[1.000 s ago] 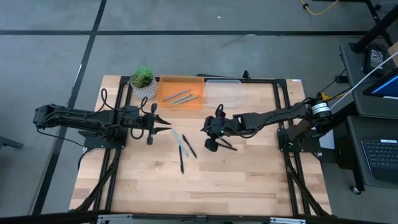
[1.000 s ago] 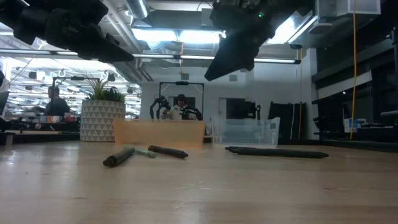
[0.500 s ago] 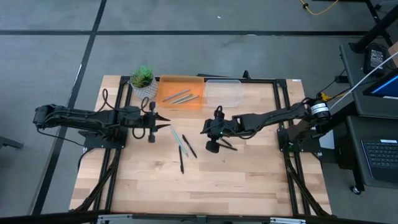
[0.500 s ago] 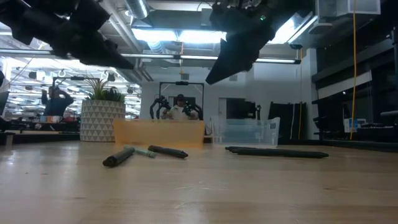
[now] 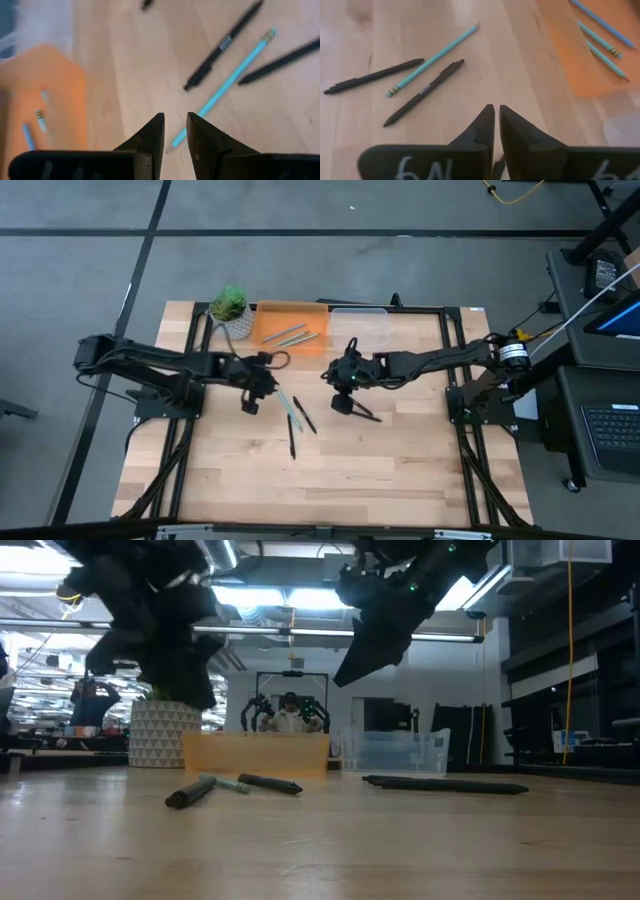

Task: Sort pens & pencils
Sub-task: Put the light blue pencil into the orange bin

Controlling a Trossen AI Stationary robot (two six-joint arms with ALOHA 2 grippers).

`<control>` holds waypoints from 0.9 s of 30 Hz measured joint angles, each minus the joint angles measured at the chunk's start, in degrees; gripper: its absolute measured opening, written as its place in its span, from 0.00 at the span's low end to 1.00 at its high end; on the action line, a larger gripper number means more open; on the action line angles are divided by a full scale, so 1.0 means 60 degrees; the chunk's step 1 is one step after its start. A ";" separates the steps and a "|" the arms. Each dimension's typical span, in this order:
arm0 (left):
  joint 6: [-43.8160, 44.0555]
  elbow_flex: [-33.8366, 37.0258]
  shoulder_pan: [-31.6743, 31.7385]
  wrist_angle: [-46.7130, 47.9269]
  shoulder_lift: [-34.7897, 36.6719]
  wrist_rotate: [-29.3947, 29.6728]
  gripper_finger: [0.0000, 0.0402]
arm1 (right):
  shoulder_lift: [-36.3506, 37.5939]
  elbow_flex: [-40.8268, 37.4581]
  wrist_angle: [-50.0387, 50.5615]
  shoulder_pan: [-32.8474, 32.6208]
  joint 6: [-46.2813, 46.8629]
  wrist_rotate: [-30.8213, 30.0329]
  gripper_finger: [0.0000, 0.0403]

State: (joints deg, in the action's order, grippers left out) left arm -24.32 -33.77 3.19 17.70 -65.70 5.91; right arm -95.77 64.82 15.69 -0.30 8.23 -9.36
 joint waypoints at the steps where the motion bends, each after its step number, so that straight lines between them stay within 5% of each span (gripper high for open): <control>1: -0.0170 -0.0100 -0.0051 0.0022 -0.0293 0.0000 0.19 | 0.0000 0.0000 0.0046 0.0004 -0.0033 -0.0005 0.07; 12: -0.1053 -0.1067 -0.0389 0.1076 -0.2726 0.0095 0.19 | 0.0000 0.0000 0.0508 -0.0011 -0.0233 0.0080 0.07; 27: -0.1809 -0.1656 -0.0436 0.1446 -0.4204 0.0392 0.19 | -0.0004 0.0000 0.0582 -0.0015 -0.0269 0.0597 0.07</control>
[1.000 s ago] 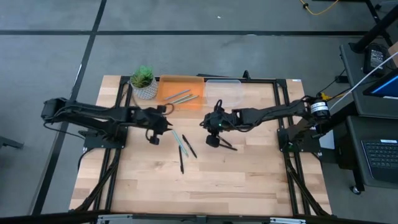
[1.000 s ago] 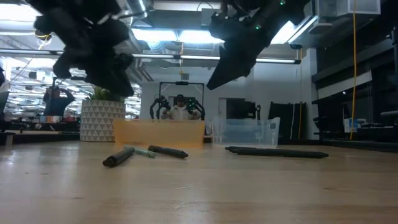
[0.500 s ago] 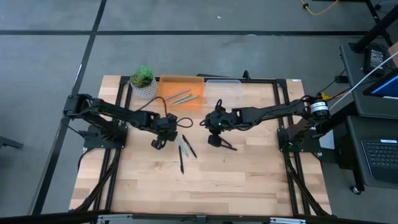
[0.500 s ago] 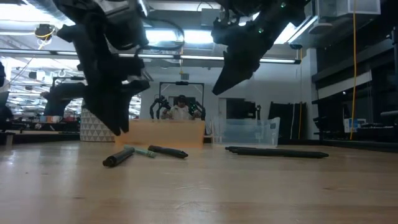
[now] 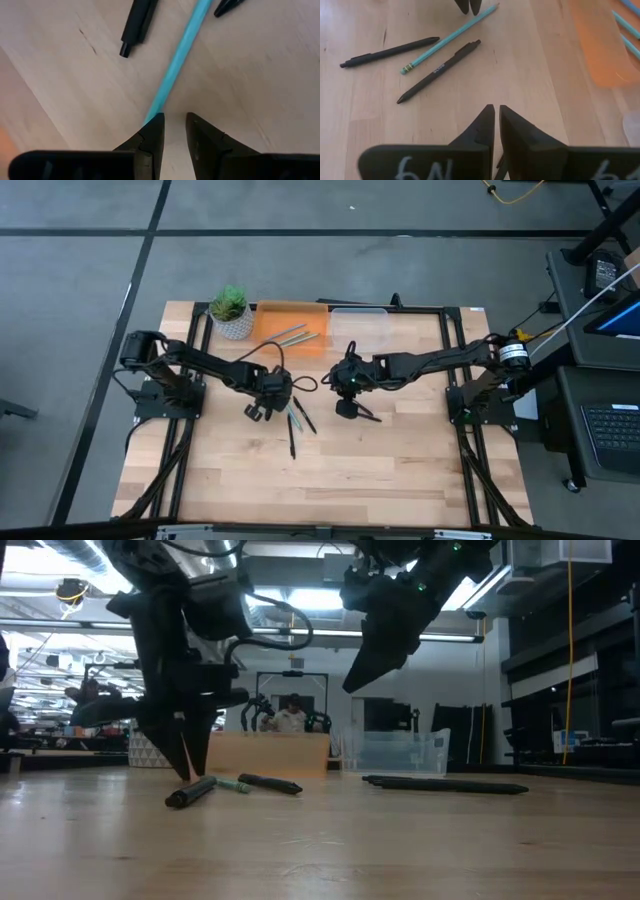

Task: Sort pens & pencils
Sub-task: Put the light blue pencil into the orange bin

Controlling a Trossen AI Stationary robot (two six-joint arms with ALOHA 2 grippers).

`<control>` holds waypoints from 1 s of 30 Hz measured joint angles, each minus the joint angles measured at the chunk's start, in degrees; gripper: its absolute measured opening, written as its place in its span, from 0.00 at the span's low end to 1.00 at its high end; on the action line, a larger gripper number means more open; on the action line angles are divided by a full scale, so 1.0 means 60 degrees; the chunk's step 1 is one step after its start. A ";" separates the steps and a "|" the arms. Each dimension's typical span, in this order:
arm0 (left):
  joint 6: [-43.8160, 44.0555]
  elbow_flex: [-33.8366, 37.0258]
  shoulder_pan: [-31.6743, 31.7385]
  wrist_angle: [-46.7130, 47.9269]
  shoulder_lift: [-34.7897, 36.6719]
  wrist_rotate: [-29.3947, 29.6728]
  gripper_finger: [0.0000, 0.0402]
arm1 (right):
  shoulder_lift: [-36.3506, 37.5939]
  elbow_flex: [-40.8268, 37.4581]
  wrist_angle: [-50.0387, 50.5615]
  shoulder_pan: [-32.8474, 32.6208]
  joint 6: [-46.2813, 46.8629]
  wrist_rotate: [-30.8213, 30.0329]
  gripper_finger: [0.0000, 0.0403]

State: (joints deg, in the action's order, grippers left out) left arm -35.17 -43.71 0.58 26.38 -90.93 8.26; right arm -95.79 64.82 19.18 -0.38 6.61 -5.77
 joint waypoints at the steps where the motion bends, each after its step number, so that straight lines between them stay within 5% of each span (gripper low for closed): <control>1: -0.0017 -0.0018 0.0017 -0.0004 -0.0051 0.0015 0.19 | 0.0004 0.0000 0.0000 0.0000 0.0000 0.0001 0.07; 15: -0.0401 -0.0582 -0.0443 0.0301 -0.0162 0.1274 0.19 | 0.0004 -0.0004 -0.0004 0.0000 -0.0120 0.0002 0.07; 30: -0.1137 -0.0582 -0.0109 -0.0366 -0.0235 0.1135 0.19 | 0.0004 -0.0004 0.0059 -0.0004 -0.0210 0.0177 0.07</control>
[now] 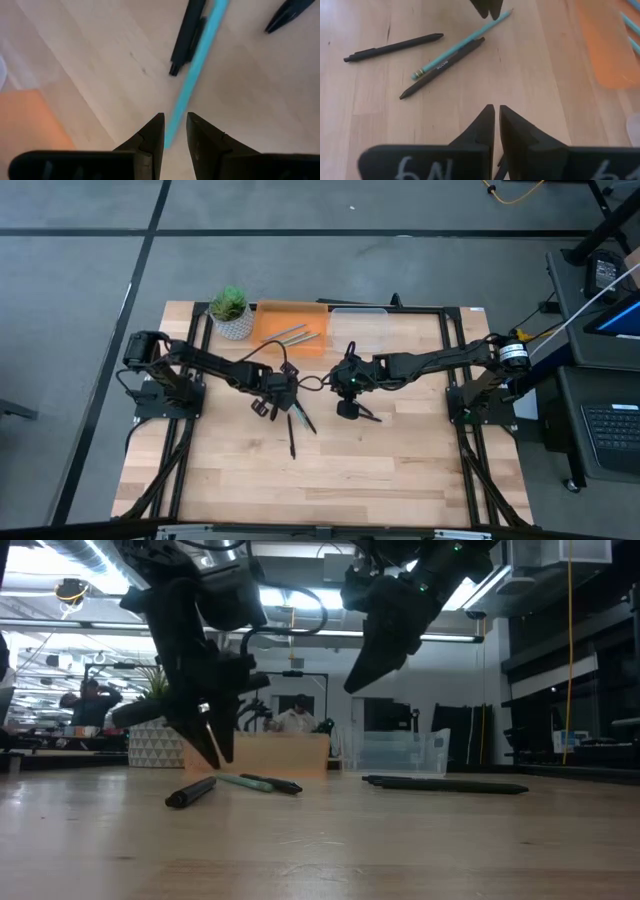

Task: Sort pens & pencils
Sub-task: Put the light blue pencil into the orange bin

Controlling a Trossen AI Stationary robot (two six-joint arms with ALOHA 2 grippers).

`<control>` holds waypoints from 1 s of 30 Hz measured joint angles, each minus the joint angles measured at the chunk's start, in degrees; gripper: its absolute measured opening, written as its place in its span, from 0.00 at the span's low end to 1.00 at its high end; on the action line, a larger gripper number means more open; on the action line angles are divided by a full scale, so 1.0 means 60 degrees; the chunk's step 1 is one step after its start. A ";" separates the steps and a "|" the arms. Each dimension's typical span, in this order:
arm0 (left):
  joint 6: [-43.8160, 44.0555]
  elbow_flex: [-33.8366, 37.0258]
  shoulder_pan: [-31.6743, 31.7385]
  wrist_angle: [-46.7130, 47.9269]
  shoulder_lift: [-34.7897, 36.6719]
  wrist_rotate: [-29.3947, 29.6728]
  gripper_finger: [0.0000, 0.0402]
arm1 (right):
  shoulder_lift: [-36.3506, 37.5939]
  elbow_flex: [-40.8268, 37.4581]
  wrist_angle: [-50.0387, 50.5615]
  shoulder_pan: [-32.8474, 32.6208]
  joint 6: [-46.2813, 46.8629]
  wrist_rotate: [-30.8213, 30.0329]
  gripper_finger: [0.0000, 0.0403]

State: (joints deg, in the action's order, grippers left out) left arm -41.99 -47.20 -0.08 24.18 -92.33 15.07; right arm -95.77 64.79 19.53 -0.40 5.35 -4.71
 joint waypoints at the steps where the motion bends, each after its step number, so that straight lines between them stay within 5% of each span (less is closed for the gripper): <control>1: -0.0043 0.0000 0.0057 -0.0007 0.0000 -0.0093 0.19 | -0.0001 0.0000 0.0025 0.0000 -0.0004 0.0000 0.07; 30: -0.0441 -0.0480 0.0236 0.0077 -0.0984 -0.1383 0.19 | 0.0000 -0.0004 0.0151 -0.0015 -0.0195 0.0051 0.07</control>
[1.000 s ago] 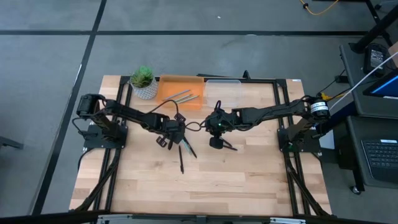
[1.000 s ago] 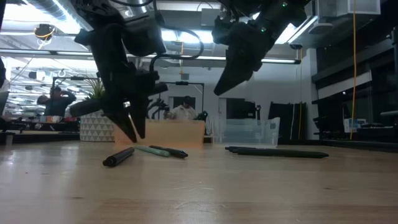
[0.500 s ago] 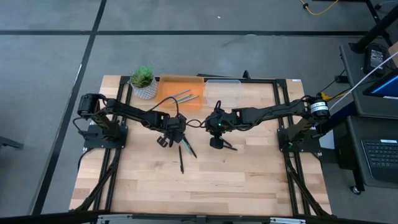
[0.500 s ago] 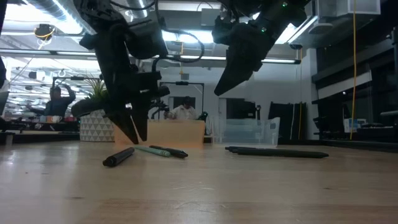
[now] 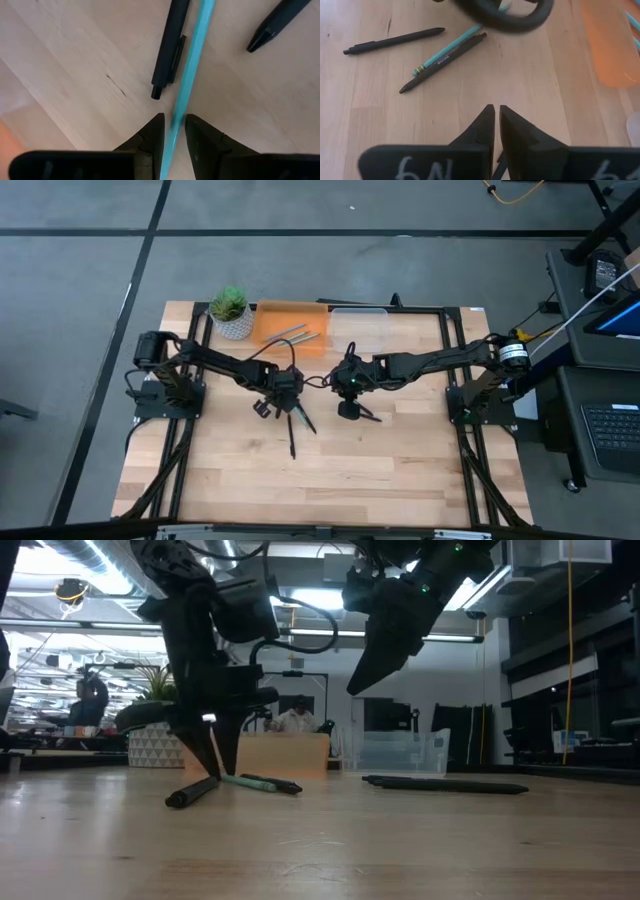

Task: Sort pens & pencils
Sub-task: Put the light blue pencil into the orange bin

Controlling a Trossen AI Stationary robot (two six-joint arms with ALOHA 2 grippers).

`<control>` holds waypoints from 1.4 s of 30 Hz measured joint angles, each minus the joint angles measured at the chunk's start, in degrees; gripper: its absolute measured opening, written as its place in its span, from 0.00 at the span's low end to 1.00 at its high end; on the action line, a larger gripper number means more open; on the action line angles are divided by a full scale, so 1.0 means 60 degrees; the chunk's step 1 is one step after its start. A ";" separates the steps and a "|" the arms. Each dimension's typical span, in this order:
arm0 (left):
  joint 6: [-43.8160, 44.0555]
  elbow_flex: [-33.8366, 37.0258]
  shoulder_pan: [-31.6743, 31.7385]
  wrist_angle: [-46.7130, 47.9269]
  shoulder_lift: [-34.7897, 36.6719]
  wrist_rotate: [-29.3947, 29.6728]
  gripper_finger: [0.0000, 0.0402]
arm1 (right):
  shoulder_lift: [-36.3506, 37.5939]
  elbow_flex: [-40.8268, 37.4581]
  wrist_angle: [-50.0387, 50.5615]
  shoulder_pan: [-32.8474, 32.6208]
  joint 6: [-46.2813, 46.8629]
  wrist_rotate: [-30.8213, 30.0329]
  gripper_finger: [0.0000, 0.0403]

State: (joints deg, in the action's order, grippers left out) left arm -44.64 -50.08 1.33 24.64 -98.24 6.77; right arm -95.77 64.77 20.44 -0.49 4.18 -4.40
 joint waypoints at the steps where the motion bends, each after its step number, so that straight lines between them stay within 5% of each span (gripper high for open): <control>1: 0.0031 -0.0062 -0.0057 0.0067 -0.0015 0.0013 0.19 | 0.0000 0.0000 0.0002 0.0000 -0.0003 0.0000 0.07; 7: 0.0460 -0.0114 -0.0188 0.0066 -0.0021 -0.0059 0.17 | -0.0002 0.0000 0.0029 -0.0007 0.0000 0.0007 0.07; 16: 0.1389 -0.0136 -0.0188 0.0179 -0.0021 -0.0262 0.02 | -0.0002 0.0000 0.0044 -0.0015 0.0255 0.0029 0.07; 42: 0.1706 -0.0129 -0.0222 0.0343 0.0052 -0.0125 0.02 | -0.0001 0.0000 0.0155 -0.0058 0.0241 0.0025 0.07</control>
State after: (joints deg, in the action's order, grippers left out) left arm -34.40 -50.85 0.00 26.70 -97.93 6.02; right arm -95.77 64.77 21.37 -0.84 5.63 -4.25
